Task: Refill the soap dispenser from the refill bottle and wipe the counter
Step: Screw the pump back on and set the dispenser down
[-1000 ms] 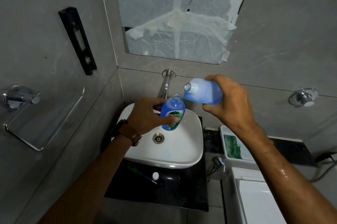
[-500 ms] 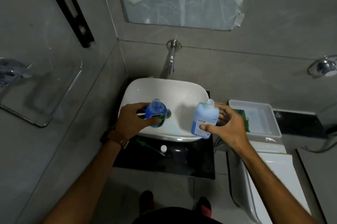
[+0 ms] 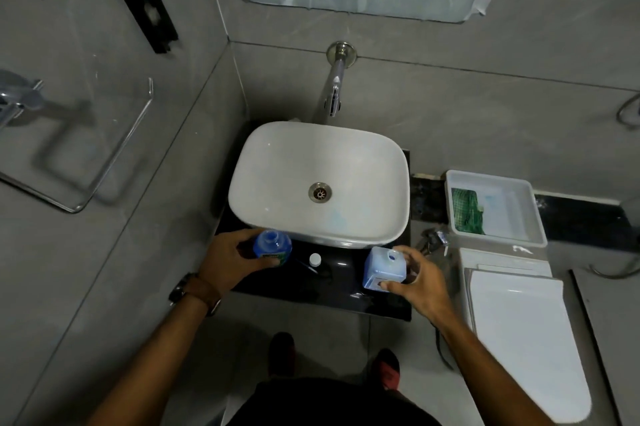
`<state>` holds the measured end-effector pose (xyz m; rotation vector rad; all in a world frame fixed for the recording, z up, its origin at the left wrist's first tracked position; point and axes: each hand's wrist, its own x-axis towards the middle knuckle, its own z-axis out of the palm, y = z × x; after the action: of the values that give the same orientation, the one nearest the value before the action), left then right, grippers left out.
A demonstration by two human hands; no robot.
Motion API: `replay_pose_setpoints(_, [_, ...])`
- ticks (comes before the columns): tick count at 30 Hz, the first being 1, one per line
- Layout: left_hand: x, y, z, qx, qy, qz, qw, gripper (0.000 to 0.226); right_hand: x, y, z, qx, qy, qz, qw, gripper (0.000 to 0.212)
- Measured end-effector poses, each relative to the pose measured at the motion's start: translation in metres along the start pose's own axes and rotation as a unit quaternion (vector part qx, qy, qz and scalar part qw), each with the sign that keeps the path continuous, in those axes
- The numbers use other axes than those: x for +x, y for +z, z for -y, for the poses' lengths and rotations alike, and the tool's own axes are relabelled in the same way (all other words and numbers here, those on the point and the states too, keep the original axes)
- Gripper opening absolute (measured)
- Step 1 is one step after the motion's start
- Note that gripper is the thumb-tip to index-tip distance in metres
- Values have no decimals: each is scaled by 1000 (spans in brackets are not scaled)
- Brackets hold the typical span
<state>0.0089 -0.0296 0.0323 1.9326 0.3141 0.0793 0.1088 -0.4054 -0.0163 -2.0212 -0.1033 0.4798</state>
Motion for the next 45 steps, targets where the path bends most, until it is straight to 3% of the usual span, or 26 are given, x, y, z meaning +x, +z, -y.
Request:
replay_pose_setpoints(8, [-13, -6, 39, 48, -56, -2, 997, 63, 0, 15, -28, -1, 41, -5, 999, 73])
replay_pose_setpoints(16, [-15, -5, 41, 59, -47, 3, 997, 59, 2, 16, -33, -3, 42, -10, 999, 77])
replay_pose_setpoints(22, [-13, -2, 42, 46, -39, 6, 998, 61, -6, 1, -19, -19, 25, 25, 999, 101])
replay_pose_setpoints(25, [-13, -3, 44, 34, -41, 2, 999, 61, -18, -5, 0, -86, -41, -44, 994, 100])
replay_pose_setpoints(28, [-14, -4, 42, 15, -39, -5, 999, 62, -32, 7, 37, -142, -146, -137, 969, 71])
replay_pose_setpoints(31, [-16, -2, 37, -2, -33, -2, 999, 55, -33, 53, 76, -74, -201, -42, 976, 52])
replay_pose_setpoints(34, [-17, 2, 31, -21, -28, 11, 999, 54, -20, 102, 99, -28, -188, 89, 978, 59])
replay_pose_setpoints(36, [-17, 5, 29, -43, -27, 21, 998, 54, -9, 126, 102, -37, -194, 135, 971, 68])
replay_pose_setpoints(39, [-15, 9, 25, -63, -24, 27, 997, 52, 2, 144, 101, -37, -190, 164, 967, 73])
replay_pose_setpoints(45, [-9, 21, 26, -82, -32, 32, 996, 52, 9, 147, 100, -33, -181, 139, 973, 63])
